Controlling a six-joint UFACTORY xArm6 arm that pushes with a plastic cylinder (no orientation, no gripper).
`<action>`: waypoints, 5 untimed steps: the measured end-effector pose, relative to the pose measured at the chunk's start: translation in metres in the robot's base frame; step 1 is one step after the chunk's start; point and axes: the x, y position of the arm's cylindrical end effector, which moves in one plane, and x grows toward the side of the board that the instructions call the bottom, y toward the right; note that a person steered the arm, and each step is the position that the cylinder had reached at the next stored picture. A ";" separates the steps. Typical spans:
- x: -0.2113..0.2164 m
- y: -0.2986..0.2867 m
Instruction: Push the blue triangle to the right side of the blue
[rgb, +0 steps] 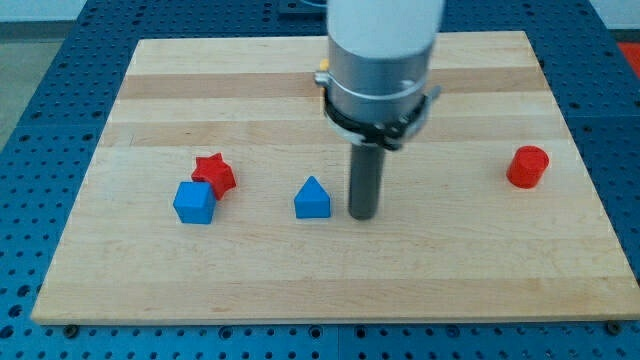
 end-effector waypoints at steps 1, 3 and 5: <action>0.000 -0.015; 0.000 -0.053; 0.000 -0.086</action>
